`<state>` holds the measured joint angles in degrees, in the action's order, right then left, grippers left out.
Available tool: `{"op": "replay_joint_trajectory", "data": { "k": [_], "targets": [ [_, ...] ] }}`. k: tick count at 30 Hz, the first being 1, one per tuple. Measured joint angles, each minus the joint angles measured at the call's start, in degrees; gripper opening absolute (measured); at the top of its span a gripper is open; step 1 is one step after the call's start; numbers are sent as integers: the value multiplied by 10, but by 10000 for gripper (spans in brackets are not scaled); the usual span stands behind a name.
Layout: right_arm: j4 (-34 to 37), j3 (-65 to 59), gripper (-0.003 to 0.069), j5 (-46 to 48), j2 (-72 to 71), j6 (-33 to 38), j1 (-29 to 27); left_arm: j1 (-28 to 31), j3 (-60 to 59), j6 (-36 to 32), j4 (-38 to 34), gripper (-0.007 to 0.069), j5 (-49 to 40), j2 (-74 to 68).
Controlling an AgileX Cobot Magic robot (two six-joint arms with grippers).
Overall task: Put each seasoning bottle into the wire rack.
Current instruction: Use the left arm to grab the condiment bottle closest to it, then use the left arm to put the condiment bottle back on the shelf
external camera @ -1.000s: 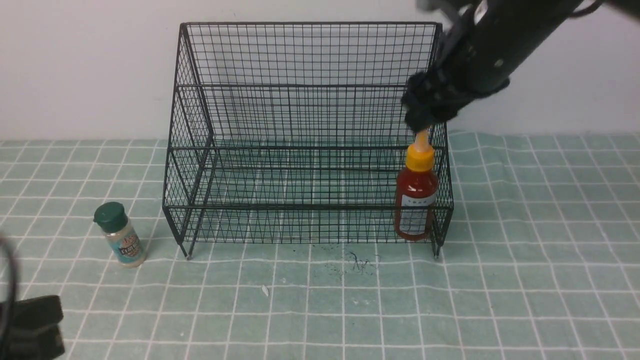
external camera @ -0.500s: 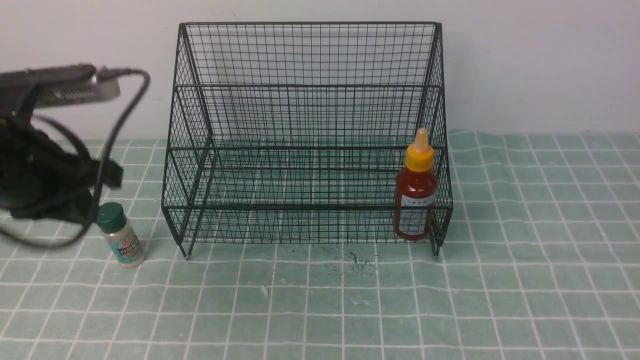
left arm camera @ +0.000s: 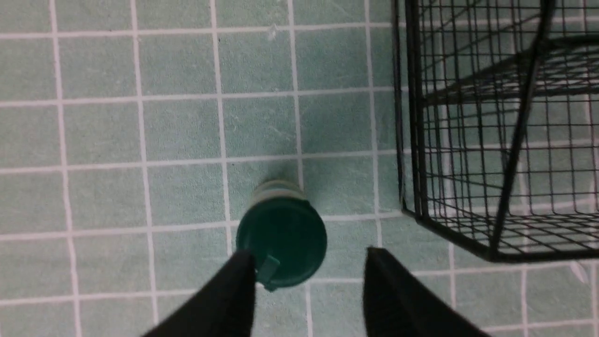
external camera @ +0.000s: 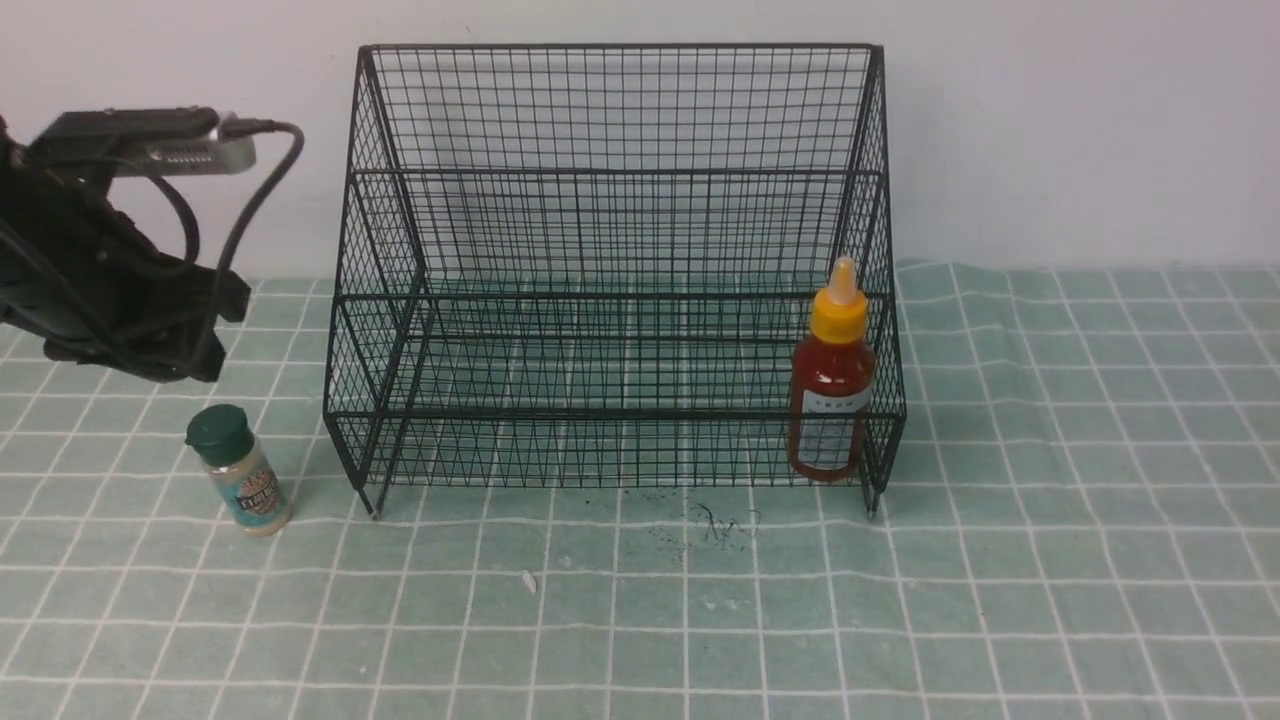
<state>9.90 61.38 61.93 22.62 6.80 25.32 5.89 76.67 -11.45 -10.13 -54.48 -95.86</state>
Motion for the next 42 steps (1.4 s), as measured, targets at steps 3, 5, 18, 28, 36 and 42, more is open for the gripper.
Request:
{"op": "replay_joint_trajectory", "data": {
  "k": [3, 5, 18, 28, 36, 42],
  "targets": [
    [0, -1, -14, 5, 3, -5, 0, 0, 0, 0, 7, 469, 13, -22],
    [0, -1, -14, 7, 5, -6, 0, 0, 0, 0, 9, 562, 21, -44],
    [8, -1, -14, 8, 6, -15, 0, 0, 2, 7, 18, 323, 15, -117],
    [9, -1, -14, 8, 7, -17, 0, -4, 134, 53, 86, 334, -149, -41],
    [7, -2, -14, 8, 13, -17, 0, -83, 182, 54, 64, 334, -163, 48],
    [7, -2, -14, 8, 13, -17, 0, -167, 182, 54, 58, 334, -167, 14]
  ]
}}
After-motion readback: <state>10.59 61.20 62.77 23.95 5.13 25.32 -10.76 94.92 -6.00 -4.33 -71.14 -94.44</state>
